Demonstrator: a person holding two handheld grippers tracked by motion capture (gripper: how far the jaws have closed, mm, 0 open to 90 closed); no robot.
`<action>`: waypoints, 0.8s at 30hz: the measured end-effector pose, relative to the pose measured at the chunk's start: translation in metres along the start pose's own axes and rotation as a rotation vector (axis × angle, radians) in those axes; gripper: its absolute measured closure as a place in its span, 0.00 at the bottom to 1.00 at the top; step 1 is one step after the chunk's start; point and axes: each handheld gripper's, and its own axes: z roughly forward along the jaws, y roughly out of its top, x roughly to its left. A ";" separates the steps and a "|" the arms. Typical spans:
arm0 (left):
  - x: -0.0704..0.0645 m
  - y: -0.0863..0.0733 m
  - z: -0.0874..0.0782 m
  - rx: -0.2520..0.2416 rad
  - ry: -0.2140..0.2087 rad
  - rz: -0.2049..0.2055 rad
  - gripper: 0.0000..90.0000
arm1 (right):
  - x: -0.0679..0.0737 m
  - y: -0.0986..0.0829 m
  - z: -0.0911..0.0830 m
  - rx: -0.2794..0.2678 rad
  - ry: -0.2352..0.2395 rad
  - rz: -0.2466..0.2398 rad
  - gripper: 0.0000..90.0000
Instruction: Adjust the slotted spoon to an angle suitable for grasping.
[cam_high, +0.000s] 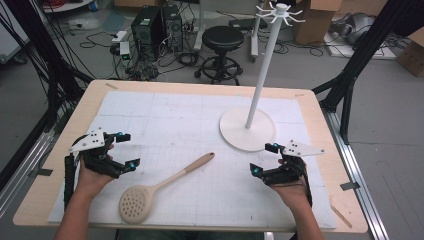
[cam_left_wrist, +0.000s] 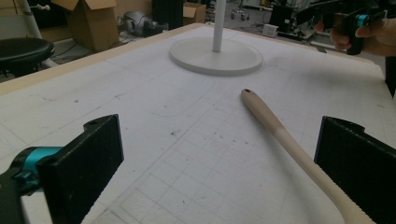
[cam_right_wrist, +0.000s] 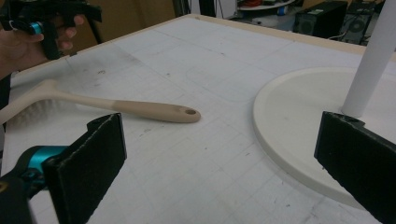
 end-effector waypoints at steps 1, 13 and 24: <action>0.000 0.000 0.000 -0.004 -0.001 -0.005 0.02 | 0.000 0.000 0.000 0.000 -0.002 0.002 0.01; -0.003 0.002 0.004 0.011 -0.017 0.002 0.02 | 0.001 0.000 -0.002 0.015 -0.033 -0.008 0.01; -0.006 0.008 0.003 0.010 -0.018 0.002 0.02 | 0.002 0.000 -0.002 0.016 -0.041 -0.008 0.01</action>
